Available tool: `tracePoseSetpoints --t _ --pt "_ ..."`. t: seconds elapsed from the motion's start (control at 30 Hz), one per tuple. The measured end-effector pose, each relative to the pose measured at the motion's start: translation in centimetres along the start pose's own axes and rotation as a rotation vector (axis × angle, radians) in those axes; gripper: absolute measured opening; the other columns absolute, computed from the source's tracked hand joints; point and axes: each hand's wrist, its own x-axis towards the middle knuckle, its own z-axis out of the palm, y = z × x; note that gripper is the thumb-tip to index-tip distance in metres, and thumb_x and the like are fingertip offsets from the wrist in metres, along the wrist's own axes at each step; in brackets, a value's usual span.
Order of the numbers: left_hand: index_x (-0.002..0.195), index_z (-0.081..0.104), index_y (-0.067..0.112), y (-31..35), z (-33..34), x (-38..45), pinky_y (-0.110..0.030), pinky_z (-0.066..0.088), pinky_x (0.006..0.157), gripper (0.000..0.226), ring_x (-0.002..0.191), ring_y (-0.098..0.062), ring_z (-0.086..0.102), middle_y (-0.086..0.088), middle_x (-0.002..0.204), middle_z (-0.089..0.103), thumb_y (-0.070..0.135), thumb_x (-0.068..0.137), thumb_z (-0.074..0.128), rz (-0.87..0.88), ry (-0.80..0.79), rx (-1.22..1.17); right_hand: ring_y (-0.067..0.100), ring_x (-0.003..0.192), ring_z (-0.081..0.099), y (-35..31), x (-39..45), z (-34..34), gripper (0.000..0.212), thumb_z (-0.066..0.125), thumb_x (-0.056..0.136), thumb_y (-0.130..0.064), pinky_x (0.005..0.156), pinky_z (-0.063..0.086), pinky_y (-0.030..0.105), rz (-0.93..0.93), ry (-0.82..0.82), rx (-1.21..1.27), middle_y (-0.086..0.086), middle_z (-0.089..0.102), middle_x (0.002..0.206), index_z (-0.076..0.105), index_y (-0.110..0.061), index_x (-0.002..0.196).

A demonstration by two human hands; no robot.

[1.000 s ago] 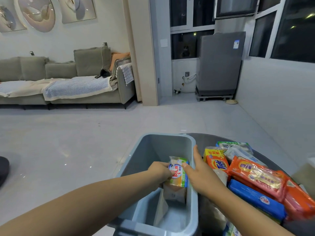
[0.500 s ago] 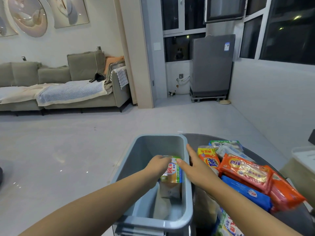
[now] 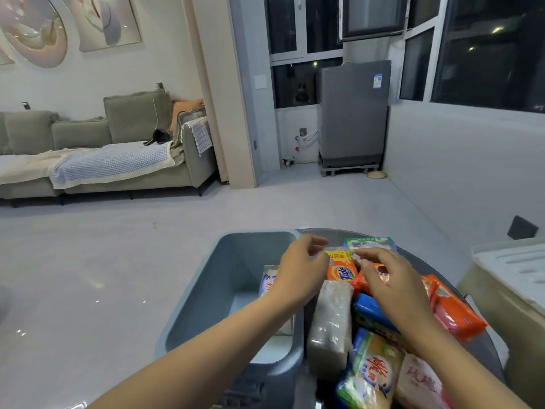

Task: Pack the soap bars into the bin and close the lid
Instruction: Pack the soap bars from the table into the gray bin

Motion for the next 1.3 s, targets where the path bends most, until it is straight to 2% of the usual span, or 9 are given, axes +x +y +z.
tracePoseSetpoints --t 0.13,0.3,0.4,0.53,0.63,0.8,1.0,1.17,1.3 --pt "0.124 0.053 0.015 0.7 3.4 0.7 -0.025 0.043 0.079 0.037 0.107 -0.024 0.059 -0.010 0.124 0.059 0.018 0.087 0.050 -0.058 -0.209 0.190 0.018 0.100 0.054 2.5 -0.3 -1.3 0.018 0.060 0.085 -0.012 0.083 0.034 0.026 0.004 0.058 -0.165 -0.003 0.069 0.102 0.071 -0.021 0.096" --pt "0.129 0.043 0.013 0.3 6.1 1.8 -0.041 0.044 0.098 0.051 0.116 -0.032 0.049 -0.016 0.133 0.043 0.035 0.084 0.055 -0.133 -0.364 0.600 0.025 0.096 0.057 4.9 -1.5 -2.1 0.016 0.065 0.081 -0.014 0.084 0.039 0.034 0.021 0.059 -0.257 0.002 0.071 0.101 0.072 -0.022 0.093" --pt "0.128 0.041 0.012 -0.4 6.8 2.7 -0.037 0.044 0.091 0.056 0.114 -0.032 0.051 -0.017 0.132 0.043 0.037 0.082 0.060 -0.170 -0.409 0.688 0.023 0.097 0.056 5.9 -1.6 -2.1 0.016 0.064 0.082 -0.018 0.088 0.040 0.038 0.035 0.016 -0.239 0.000 0.070 0.102 0.071 -0.023 0.096" --pt "0.141 0.030 0.004 -1.3 7.2 3.5 -0.036 0.044 0.092 0.073 0.116 -0.032 0.053 -0.020 0.137 0.044 0.040 0.085 0.060 -0.165 -0.526 0.867 0.018 0.105 0.053 6.4 -1.4 -1.1 0.015 0.061 0.084 -0.026 0.092 0.033 0.031 0.010 -0.061 -0.262 -0.007 0.068 0.103 0.070 -0.028 0.096" --pt "0.138 0.037 0.004 -1.7 7.5 3.8 -0.037 0.044 0.099 0.064 0.116 -0.031 0.053 -0.016 0.140 0.042 0.043 0.089 0.053 -0.143 -0.662 0.956 0.014 0.107 0.049 6.6 -1.5 -0.5 0.017 0.059 0.084 -0.031 0.090 0.028 0.026 0.022 -0.126 -0.296 -0.012 0.067 0.103 0.070 -0.032 0.098" --pt "0.143 0.027 0.010 -2.3 7.4 3.9 -0.036 0.046 0.099 0.071 0.117 -0.027 0.054 -0.011 0.136 0.049 0.036 0.086 0.060 -0.145 -0.582 0.858 0.013 0.109 0.051 7.0 -1.2 0.0 0.023 0.056 0.086 -0.034 0.097 0.034 0.030 0.056 -0.176 -0.293 -0.012 0.067 0.110 0.068 -0.031 0.106" --pt "0.123 0.051 0.015 -1.9 6.5 3.4 -0.035 0.050 0.093 0.045 0.104 -0.022 0.060 -0.006 0.117 0.063 0.030 0.082 0.061 -0.118 -0.509 0.663 0.012 0.113 0.049 7.1 -1.3 -0.3 0.029 0.055 0.087 -0.038 0.099 0.033 0.030 0.078 -0.223 -0.270 -0.012 0.064 0.117 0.064 -0.032 0.114" --pt "0.106 0.061 0.012 -1.3 5.1 2.6 -0.027 0.048 0.069 0.033 0.090 -0.021 0.064 -0.007 0.102 0.068 0.027 0.077 0.064 -0.073 -0.371 0.552 0.008 0.108 0.054 6.6 -1.6 -1.0 0.026 0.059 0.086 -0.034 0.099 0.040 0.032 0.100 -0.189 -0.170 -0.012 0.067 0.112 0.066 -0.032 0.110" --pt "0.085 0.053 0.009 -0.2 3.9 2.1 -0.027 0.042 0.056 0.027 0.076 -0.021 0.058 -0.004 0.081 0.059 0.031 0.074 0.066 0.014 -0.261 0.566 -0.012 0.086 0.053 5.8 -1.7 -1.6 0.023 0.061 0.085 -0.028 0.075 0.040 0.001 0.109 -0.078 -0.006 -0.016 0.066 0.103 0.069 -0.028 0.107"
